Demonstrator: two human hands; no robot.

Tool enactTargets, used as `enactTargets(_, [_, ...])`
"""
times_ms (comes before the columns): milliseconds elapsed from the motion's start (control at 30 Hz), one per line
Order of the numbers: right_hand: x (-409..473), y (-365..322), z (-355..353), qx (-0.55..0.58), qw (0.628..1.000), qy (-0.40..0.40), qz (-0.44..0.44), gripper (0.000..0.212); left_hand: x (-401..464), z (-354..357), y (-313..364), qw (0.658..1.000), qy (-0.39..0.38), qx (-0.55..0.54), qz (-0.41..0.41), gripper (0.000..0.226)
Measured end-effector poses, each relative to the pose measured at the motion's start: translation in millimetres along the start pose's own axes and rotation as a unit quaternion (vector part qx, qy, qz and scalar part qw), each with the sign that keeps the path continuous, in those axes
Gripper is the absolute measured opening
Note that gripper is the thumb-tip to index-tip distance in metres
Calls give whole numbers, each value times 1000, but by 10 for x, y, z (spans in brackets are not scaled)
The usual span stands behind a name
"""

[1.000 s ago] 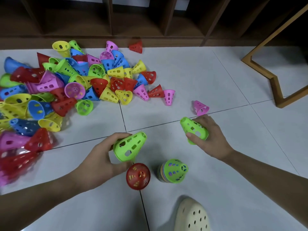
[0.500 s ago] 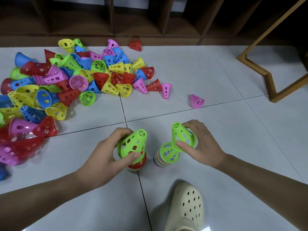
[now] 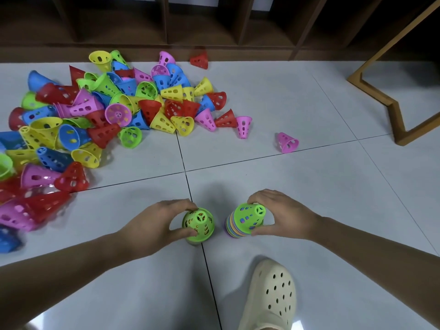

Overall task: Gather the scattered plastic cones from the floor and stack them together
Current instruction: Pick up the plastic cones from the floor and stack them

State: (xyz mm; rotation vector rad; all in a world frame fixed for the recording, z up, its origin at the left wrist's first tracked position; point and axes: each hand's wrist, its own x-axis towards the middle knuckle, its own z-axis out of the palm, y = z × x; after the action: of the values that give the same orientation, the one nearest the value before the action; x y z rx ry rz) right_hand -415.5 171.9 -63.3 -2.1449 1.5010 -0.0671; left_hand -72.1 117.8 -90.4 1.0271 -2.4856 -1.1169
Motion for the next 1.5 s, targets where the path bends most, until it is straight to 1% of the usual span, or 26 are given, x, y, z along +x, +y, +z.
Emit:
enactTargets(100, [44,82,-102,-41,995,-90,34,100,30,-57,-41,999,-21,32,5,69])
enactTargets(133, [72,134,-137,-56,990,-117,51,108,29,-96,-67,999,-23,46,1,72])
enactTargets(200, [155,265,-202,-47,978,-172,106,116,21,-197,-159,998,2,52,-25,74])
enactTargets(267, [257,396,-241,-18,966,-206,152,115,40,-311,-300,995,61,24,-74,71])
enactTargets(300, [318,449,-249,0,964,-207,167,112,71,-371,-378,990,97,8,-99,69])
enactTargets(367, [465,495,-255,65,964,-177,188,102,147,-497,-524,977,159,-25,-141,63])
enactTargets(433, [657,459,-246,114,969,-126,181,88,199,-628,-687,964,196,-34,-174,58])
enactTargets(533, [1031,282,-217,144,977,-58,146,69,203,-812,-972,953,209,-6,-219,54])
enactTargets(600, [1312,134,-188,171,977,-22,128,62,189,-885,-1137,945,213,52,-241,50])
enactTargets(667, [1598,-29,-160,182,977,1,111,57,184,-936,-1301,917,238,143,-288,51])
enactTargets(700, [1736,-122,-147,184,978,9,102,55,178,-964,-1382,897,247,164,-328,55])
enactTargets(733, [1872,-210,-129,183,979,17,93,55,163,-997,-1450,881,247,167,-367,59])
enactTargets(800, [2131,-385,-83,179,981,28,75,55,112,-1050,-1603,866,232,146,-418,68])
enactTargets(900, [2535,-602,23,170,983,23,63,56,50,-1114,-1767,866,225,111,-432,76])
enactTargets(1000, [2969,-790,150,178,977,7,119,60,60,-1174,-1856,873,218,88,-427,82])
enactTargets(1067, [3223,-923,231,198,968,-3,157,65,84,-1209,-1944,869,217,78,-437,86])
enactTargets(1100, [3332,-978,275,202,966,2,162,68,98,-1218,-1992,866,217,78,-443,87])
enactTargets(1200, [3580,-1092,392,182,973,22,142,73,159,-1221,-2064,853,221,77,-466,84])
enactTargets(1267, [3687,-1136,447,165,978,19,123,76,213,-1194,-2074,844,238,66,-476,78])
enactTargets(1333, [3762,-1178,498,178,978,14,109,76,254,-1168,-2070,841,251,57,-476,74])
enactTargets(1400, [3813,-1218,556,190,977,10,96,76,253,-1150,-2079,850,245,42,-464,76])
enactTargets(1500, [3901,-1254,622,165,983,19,81,75,164,-1143,-2112,875,216,19,-434,81])
